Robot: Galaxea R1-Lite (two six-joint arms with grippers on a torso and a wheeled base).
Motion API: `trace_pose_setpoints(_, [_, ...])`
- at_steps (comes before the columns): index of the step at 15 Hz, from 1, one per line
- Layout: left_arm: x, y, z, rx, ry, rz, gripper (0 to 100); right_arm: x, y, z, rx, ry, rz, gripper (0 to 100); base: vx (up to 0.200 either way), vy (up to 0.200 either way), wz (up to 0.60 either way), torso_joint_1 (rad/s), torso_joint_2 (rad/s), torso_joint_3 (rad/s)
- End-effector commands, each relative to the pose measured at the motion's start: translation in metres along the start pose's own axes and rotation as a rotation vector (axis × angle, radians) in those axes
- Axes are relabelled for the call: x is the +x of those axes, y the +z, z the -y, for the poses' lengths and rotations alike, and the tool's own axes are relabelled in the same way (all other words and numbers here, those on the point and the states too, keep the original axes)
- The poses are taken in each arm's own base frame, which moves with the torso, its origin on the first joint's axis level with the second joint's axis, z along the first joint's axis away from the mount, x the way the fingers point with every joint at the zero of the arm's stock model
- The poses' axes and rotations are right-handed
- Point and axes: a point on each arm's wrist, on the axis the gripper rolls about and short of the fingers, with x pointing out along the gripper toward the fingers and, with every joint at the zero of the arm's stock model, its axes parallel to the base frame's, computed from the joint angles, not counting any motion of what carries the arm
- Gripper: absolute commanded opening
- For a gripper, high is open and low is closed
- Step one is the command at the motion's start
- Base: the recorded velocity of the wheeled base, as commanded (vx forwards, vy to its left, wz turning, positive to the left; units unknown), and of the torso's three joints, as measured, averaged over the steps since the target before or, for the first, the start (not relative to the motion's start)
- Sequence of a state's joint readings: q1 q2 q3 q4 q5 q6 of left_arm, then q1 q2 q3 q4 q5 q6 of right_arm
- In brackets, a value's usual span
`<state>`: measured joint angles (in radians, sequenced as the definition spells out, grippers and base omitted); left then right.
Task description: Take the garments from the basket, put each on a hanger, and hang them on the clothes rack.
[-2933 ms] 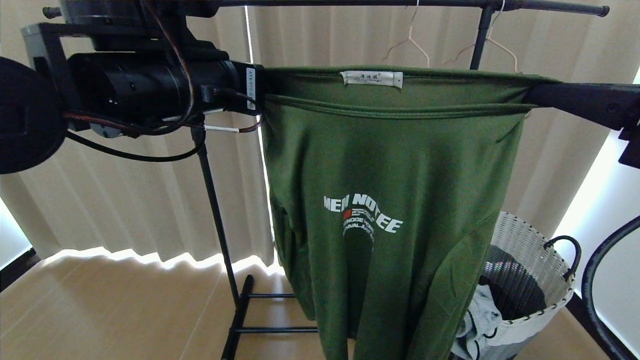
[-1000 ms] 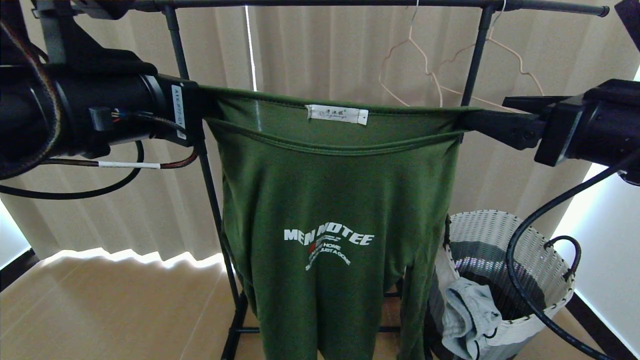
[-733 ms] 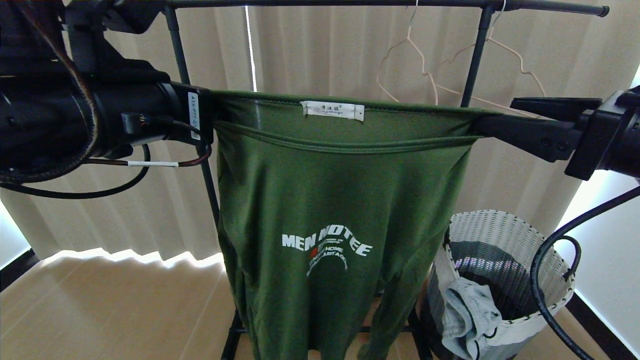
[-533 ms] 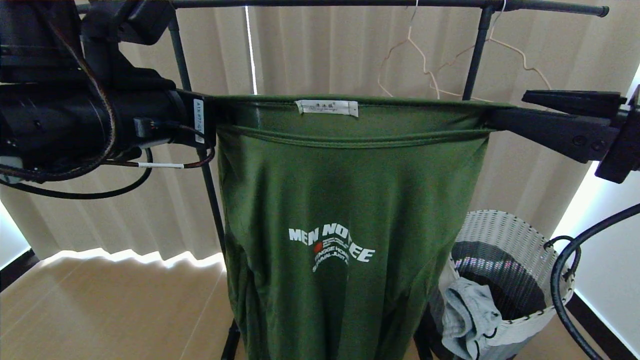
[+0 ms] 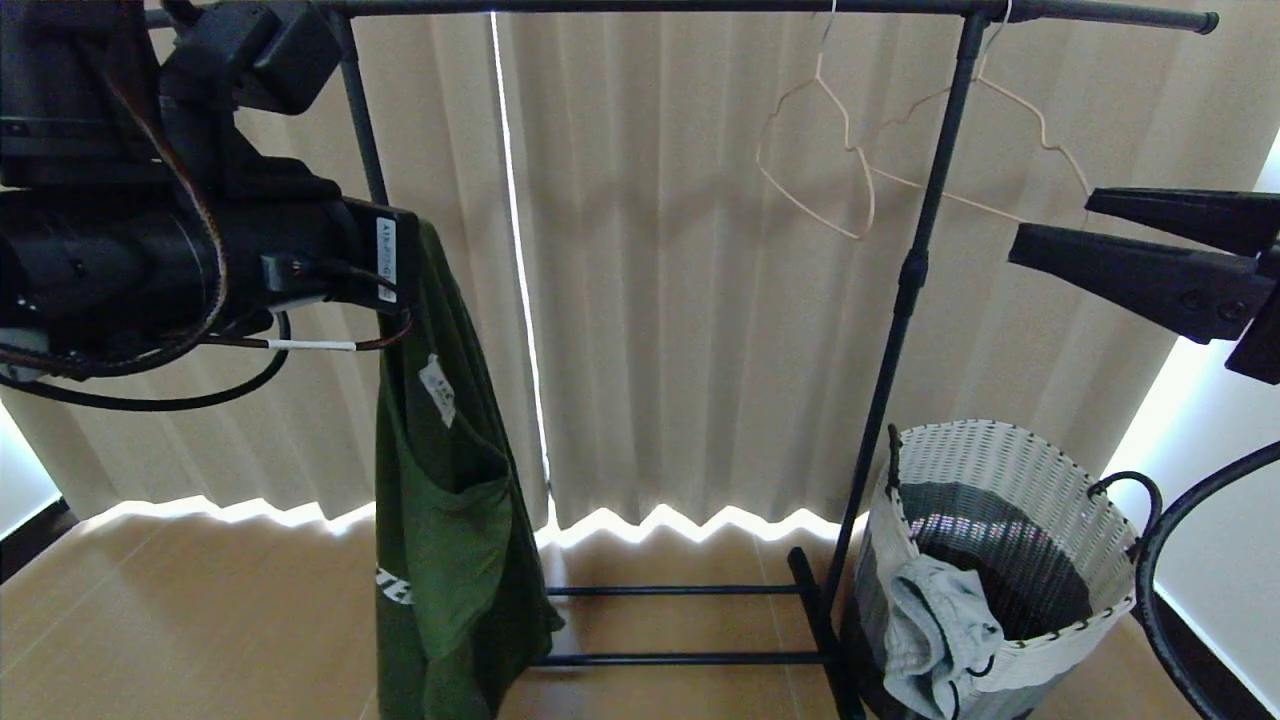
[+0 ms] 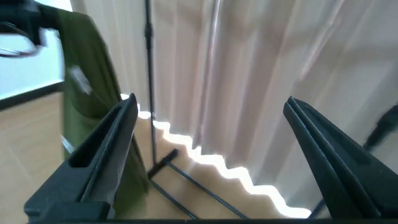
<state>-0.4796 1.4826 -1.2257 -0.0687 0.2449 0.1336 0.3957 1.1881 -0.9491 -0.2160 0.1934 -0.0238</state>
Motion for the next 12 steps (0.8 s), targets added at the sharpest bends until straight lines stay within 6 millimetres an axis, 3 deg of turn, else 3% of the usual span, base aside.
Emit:
trace_pose_setpoints(1, [-0.026,-0.008,-0.006,0.011,0.003,0.002,0,-0.008,-0.013,0.021,-0.077,-0.129,-0.079,100,0.0,0.0,0.0,0.0,0.0,0.0])
trace_pose_setpoints(5, [-0.077,-0.042,-0.015,0.022,-0.004,-0.014,0,-0.022,-0.031,0.027,-0.091,-0.284,-0.162,100,0.0,0.0,0.0,0.0,0.0,0.0])
trace_pose_setpoints(12, [-0.086,-0.052,-0.028,0.046,0.068,-0.029,0,-0.024,-0.063,0.037,-0.221,-0.408,-0.157,100,0.0,0.0,0.0,0.0,0.0,0.0])
